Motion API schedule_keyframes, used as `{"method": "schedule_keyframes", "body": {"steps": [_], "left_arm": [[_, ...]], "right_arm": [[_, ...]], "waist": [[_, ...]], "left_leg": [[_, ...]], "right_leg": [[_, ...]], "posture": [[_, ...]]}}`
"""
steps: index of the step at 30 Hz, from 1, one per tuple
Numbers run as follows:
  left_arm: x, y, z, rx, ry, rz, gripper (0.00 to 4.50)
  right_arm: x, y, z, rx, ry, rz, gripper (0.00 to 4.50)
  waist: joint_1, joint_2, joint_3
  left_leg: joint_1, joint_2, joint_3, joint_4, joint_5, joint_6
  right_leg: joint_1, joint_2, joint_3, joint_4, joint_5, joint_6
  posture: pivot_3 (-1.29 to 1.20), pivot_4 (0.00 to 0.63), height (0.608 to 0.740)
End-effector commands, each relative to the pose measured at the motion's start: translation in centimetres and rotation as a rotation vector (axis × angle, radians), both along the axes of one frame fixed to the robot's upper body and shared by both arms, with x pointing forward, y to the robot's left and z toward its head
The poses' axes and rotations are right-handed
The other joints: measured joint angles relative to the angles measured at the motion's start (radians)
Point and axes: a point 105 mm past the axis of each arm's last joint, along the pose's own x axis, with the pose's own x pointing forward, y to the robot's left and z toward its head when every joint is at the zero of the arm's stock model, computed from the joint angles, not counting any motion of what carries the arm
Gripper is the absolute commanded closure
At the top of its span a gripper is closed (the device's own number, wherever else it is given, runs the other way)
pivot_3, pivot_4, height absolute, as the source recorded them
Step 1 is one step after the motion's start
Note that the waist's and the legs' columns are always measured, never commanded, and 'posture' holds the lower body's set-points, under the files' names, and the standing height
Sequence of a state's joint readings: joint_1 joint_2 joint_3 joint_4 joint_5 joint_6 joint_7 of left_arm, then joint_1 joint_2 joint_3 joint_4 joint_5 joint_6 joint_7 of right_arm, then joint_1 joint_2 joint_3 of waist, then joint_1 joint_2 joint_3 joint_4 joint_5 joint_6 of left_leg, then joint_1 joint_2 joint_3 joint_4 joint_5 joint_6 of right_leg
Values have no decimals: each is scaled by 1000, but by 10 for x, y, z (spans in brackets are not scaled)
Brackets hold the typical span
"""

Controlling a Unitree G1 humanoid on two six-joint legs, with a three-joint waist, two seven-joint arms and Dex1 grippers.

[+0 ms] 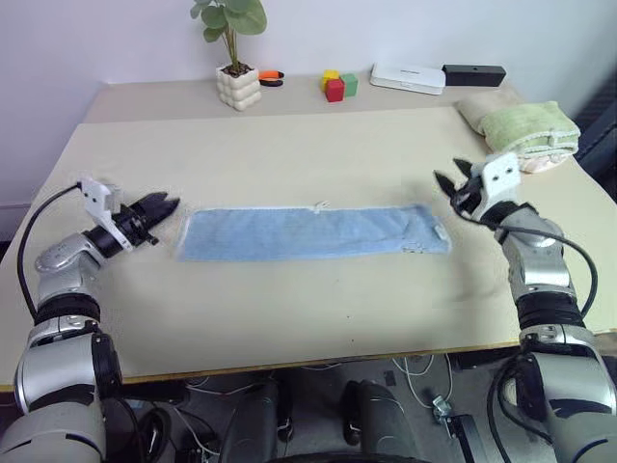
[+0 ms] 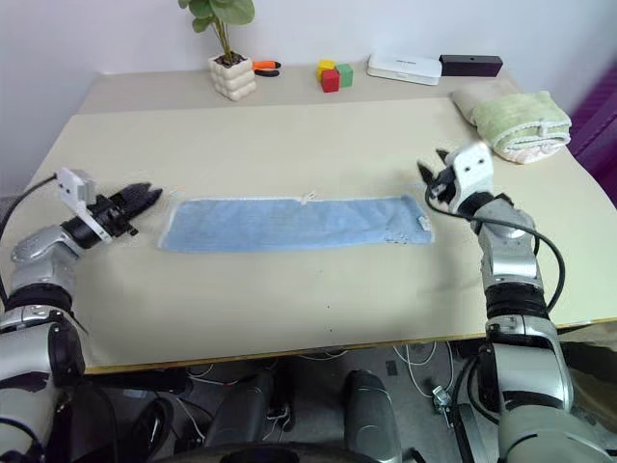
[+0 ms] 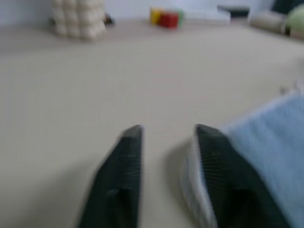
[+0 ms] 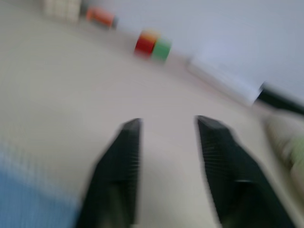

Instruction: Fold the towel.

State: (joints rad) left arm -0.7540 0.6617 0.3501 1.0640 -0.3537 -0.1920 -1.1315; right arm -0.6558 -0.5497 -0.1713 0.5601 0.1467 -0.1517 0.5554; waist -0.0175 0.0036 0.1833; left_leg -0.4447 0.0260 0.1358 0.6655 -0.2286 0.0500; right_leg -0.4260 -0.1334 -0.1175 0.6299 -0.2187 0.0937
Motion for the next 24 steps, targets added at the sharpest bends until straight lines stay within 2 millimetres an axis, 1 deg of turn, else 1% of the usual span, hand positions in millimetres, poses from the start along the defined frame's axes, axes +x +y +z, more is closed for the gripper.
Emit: {"method": "schedule_keyframes", "body": {"steps": [1, 2, 5, 7, 8, 9, 12, 13, 15, 16, 18, 19, 21, 22, 24], "left_arm": [[9, -16, 38, -76, -164, 4, 4500], [13, -27, 42, -126, -186, 5, 4500], [18, -50, 47, -224, -205, 4, 4500], [19, -67, 46, -294, -210, 5, 4500], [18, -72, 45, -316, -211, 8, 4500], [17, -80, 35, -328, -175, -8, 4500], [16, -92, -2, -325, -51, -4, 4500], [16, -93, -14, -318, -10, 7, 4500], [16, -91, -30, -294, 32, 36, 4500], [16, -88, -37, -308, 52, 50, 4500], [14, -80, -54, -291, 98, 85, 4500], [14, -78, -59, -280, 109, 92, 4500], [13, -70, -61, -283, 119, 112, 4500], [13, -64, -60, -290, 124, 124, 4500], [14, -54, -57, -299, 130, 140, 4500]], "right_arm": [[-2, 29, 19, 131, -69, 44, 4404], [-3, 45, 11, 178, -44, 66, 4461], [-8, 75, -9, 235, 17, 95, 4461], [-9, 90, -23, 281, 59, 76, 4461], [-10, 94, -27, 293, 75, 64, 4461], [-8, 96, -37, 280, 97, 20, 4461], [-6, 100, -60, 303, 157, -57, 4461], [-6, 99, -65, 289, 166, -67, 4461], [-5, 90, -73, 266, 183, -103, 4461], [-4, 82, -76, 261, 190, -128, 4461], [-4, 61, -86, 256, 207, -192, 4461], [-5, 55, -89, 251, 212, -210, 4461], [-7, 43, -97, 232, 225, -231, 4461], [-9, 36, -100, 225, 230, -249, 4461], [-10, 26, -101, 221, 232, -266, 4461]], "waist": [[0, 0, -1], [0, 0, -1], [4, -1, -1], [3, -1, -1], [2, -1, -1], [0, -1, -1], [-2, -1, -1], [-3, -1, -1], [-2, -1, -1], [0, -1, -1], [4, -1, -1], [4, -1, -1], [1, -1, -2], [-1, -1, -2], [-3, -1, -2]], "left_leg": [[0, 0, 0, 0, 0, 0], [0, 0, 0, 0, 0, 0], [0, 0, -1, 0, 1, -1], [0, -1, 0, 0, 1, -1], [0, -1, 0, 0, 1, -1], [0, -1, 0, 1, 1, -1], [0, -1, 0, 0, 1, -1], [1, -1, 0, 0, 1, -1], [1, -1, 0, 0, 1, -1], [1, -1, 0, 0, 1, -1], [0, -1, 0, 0, 1, -1], [0, -1, 0, 0, 1, -1], [1, -1, 0, 0, 0, -1], [1, -1, 0, 0, -2, 3], [2, 0, 0, 0, -2, 3]], "right_leg": [[0, 0, 0, 0, 0, 0], [1, 0, 0, 0, 0, 0], [1, 0, 0, 1, 0, 1], [1, 0, 0, 1, 1, 1], [1, 0, 0, 0, 1, 2], [1, 0, 1, 0, 1, 2], [1, 0, 1, 1, 1, 2], [1, 1, 1, 1, 1, 2], [1, 1, 1, 0, 1, 2], [1, 1, 1, 0, 1, 2], [1, 1, 1, 0, 1, 2], [1, 1, 1, 0, 1, 2], [1, 1, 1, -1, 1, 2], [1, 1, 1, -1, 1, 2], [1, 1, 1, 0, 1, 2]], "posture": [[0, 150, 740], [0, 150, 740], [0, 150, 740], [0, 150, 740], [0, 150, 740], [0, 150, 740], [0, 150, 740], [0, 150, 740], [0, 150, 740], [0, 150, 740], [0, 150, 740], [0, 150, 740], [0, 150, 740], [0, 150, 740], [0, 150, 740]]}}
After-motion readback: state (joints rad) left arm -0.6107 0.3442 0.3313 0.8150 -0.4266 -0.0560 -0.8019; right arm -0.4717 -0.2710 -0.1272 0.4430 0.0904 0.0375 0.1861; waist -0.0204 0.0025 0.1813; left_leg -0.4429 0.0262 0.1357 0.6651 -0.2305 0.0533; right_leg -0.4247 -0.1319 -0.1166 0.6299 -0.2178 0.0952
